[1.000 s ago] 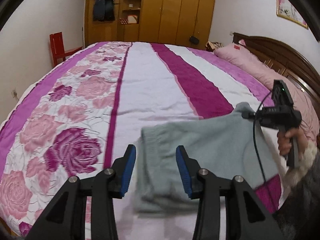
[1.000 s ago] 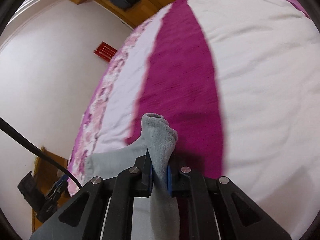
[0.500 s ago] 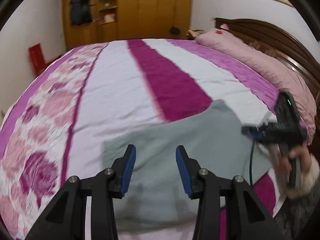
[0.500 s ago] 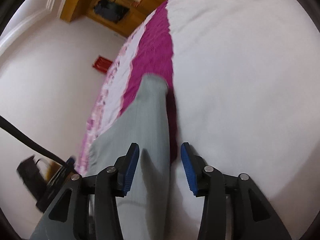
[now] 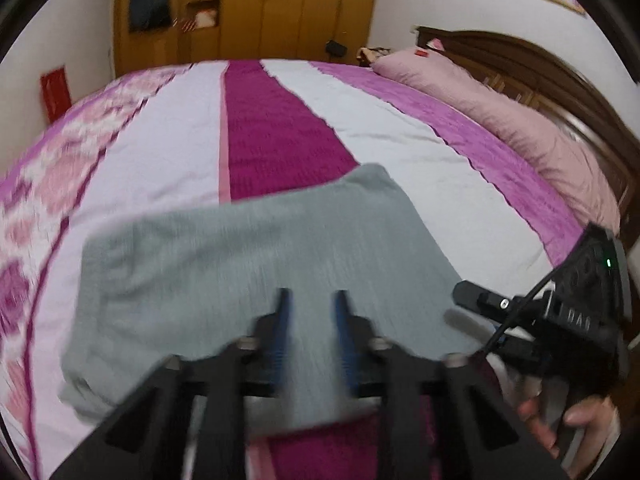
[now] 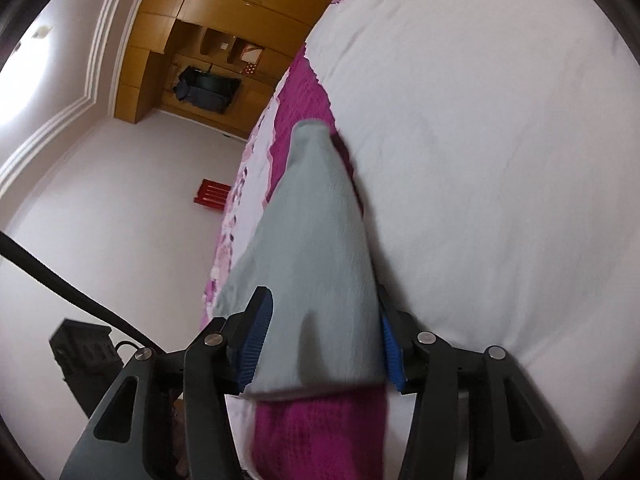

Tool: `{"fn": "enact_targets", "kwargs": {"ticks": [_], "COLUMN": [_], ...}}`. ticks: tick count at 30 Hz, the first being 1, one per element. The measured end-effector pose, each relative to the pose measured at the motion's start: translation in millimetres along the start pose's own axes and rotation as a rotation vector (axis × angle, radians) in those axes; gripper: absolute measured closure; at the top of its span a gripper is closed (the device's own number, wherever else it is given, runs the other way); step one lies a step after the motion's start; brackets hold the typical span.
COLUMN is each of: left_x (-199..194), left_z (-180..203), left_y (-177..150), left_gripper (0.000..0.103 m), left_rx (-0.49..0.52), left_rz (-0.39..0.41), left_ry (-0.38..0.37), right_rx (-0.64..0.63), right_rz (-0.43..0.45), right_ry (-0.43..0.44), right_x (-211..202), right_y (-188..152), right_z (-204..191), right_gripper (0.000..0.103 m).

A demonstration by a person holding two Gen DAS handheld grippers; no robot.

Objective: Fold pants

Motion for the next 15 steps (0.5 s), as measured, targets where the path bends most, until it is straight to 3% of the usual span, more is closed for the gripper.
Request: {"fn": "enact_targets", "kwargs": {"ticks": [5,9,15], "left_x": [7,-15,10], "left_z": [-3,5,1], "left_y": [-32,-36,-62], "left_gripper": [0.098,0.098,0.098], "left_rx": [-0.037,-0.028,-0.043], "left_rz": [-0.054,0.007,-0.082], "left_ry": [0.019,0.037,0.059], "right_rx": [-0.069,-0.063,-0.069], "right_rz": [0.042,0.060,0.060], "right_ry": [-0.047,-0.054,-0.086], "right_x": [6,4,1], "right_y": [-4,-5,-5], "right_z": [-4,1,3], "right_gripper": [0.057,0.075,0.085]}}
Point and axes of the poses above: each gripper's, at about its wrist camera, not at the fingertips, and x roughly the way its jaws point, z to its right, y to its top, the point moved 9 cm from there along x, roughly the way its jaws point, and after that the axes turned 1 degree about z, right-handed, at the moved point
